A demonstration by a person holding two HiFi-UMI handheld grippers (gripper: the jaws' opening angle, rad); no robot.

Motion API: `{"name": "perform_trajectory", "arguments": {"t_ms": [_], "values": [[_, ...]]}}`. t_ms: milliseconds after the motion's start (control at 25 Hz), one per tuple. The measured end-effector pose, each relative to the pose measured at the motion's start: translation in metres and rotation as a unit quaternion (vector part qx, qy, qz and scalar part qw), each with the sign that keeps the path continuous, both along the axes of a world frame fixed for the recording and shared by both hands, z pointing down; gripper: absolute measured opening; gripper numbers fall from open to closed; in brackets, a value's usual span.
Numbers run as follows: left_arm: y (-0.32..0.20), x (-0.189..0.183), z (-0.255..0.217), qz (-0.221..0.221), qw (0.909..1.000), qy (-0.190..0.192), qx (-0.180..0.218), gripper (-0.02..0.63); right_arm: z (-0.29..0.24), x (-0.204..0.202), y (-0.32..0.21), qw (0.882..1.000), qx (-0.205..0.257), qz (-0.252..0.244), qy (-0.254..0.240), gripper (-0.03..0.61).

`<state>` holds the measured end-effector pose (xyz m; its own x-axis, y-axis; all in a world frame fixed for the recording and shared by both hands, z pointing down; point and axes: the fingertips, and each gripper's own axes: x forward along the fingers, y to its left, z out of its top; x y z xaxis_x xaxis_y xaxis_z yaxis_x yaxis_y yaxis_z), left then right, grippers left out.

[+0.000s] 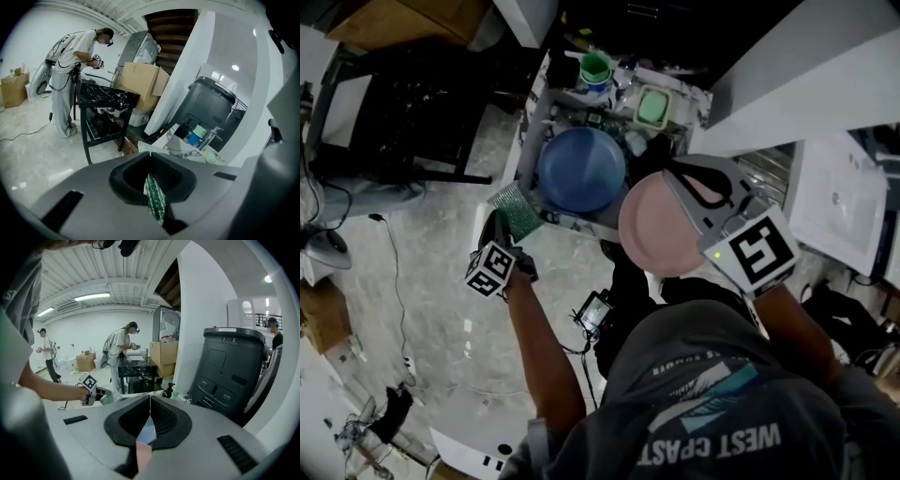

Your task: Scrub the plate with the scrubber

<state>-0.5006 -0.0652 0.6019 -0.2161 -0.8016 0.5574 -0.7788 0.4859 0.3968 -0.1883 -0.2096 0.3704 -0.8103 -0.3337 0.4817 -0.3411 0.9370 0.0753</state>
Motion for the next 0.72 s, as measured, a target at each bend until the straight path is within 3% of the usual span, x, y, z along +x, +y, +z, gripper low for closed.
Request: {"name": "perform_trajectory", "arguments": {"t_ms": [360,720], "values": [[-0.002,-0.015,0.016,-0.024,0.9992,0.031,0.008,0.012,0.004,-0.011,-0.001,1.000,-0.003,0.004,0.008,0.031],[-0.006,-0.025,0.019,-0.034,0.9989,0.030,0.013,0.012,0.002,-0.006,0.001,1.000,0.000,0.012,0.011,0.031]]}}
